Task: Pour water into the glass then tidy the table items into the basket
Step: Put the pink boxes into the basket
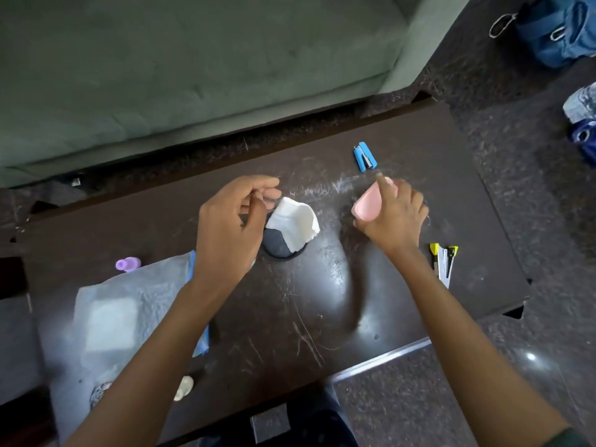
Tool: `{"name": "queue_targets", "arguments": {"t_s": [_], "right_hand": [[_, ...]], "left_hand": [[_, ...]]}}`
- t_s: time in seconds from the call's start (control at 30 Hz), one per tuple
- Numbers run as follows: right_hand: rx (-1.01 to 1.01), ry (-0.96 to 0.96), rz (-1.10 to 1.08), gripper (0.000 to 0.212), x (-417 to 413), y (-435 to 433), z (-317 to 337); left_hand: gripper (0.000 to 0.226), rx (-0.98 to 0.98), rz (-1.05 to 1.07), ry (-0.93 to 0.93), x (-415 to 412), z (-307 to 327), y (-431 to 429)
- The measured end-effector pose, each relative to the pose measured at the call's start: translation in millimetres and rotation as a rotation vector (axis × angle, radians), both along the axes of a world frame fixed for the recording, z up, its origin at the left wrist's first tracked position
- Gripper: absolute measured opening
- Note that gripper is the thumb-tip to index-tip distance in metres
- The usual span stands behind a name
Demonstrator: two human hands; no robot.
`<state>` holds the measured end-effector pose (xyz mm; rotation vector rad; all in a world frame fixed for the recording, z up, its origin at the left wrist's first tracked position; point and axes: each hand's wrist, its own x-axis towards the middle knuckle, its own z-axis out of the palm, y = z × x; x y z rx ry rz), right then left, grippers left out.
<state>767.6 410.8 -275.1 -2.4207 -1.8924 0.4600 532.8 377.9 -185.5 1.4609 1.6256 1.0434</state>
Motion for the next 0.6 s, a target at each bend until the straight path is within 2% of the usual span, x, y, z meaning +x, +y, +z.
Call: {"name": "queue_targets", "arguments": {"t_s": [0.2,0.37,0.47,0.6], "right_hand": [[0.249,0.112,0.096,0.094,-70,34,73],[0.241,0.188,0.314,0.097,-177,33,111],[0.206,0.217,0.478,0.097,-251,16,113],[0.131,0.313,0.681,0.096,-361,-21,106]], "left_hand": [[0.030,0.092,0.130,0.024,-63,6,-12],[0.033,0.060,0.351,0.035,-154,13,-51],[0.037,0.033,0.487,0.068,-210,14,-85],[0.030,0.041,0.703,0.063,-282,15,-133]]}}
